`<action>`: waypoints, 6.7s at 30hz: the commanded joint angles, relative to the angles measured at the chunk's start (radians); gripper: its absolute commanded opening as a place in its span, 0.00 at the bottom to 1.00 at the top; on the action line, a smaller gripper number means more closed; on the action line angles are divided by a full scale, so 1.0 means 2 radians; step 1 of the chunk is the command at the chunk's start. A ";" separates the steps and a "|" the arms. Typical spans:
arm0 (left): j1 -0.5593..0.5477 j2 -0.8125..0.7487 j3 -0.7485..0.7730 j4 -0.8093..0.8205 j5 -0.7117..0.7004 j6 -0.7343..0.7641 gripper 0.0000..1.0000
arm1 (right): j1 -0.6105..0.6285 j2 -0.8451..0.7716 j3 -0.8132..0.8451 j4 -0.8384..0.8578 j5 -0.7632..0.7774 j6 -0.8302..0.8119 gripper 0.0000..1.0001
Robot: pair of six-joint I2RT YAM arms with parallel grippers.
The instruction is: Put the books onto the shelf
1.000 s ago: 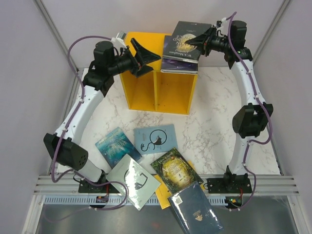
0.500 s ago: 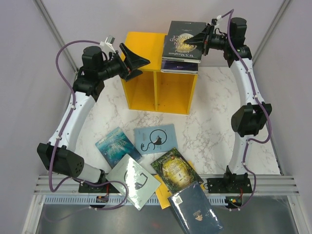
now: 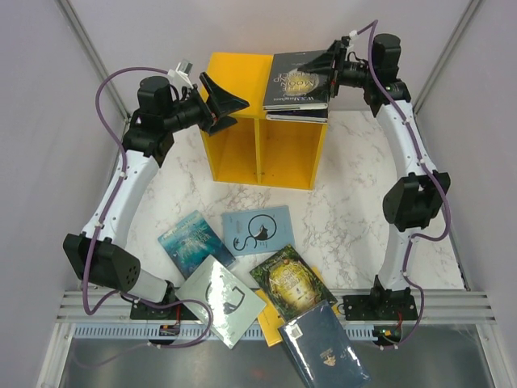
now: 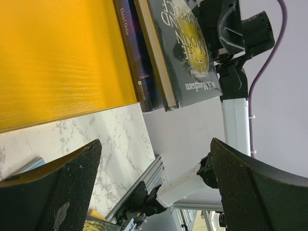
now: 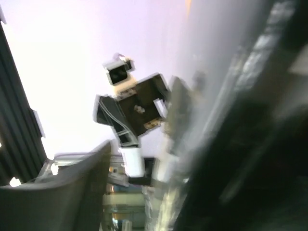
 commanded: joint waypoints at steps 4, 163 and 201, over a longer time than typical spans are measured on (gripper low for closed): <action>0.003 -0.001 0.000 0.005 0.016 0.021 0.94 | -0.013 -0.039 0.000 0.022 -0.005 -0.014 0.98; 0.132 -0.139 -0.239 -0.361 -0.220 0.163 0.90 | 0.274 -0.454 -0.525 -0.331 0.329 -0.428 0.98; -0.652 -0.138 -0.565 0.244 -0.173 -0.148 0.98 | 0.166 -0.594 -0.668 -0.372 0.518 -0.287 0.98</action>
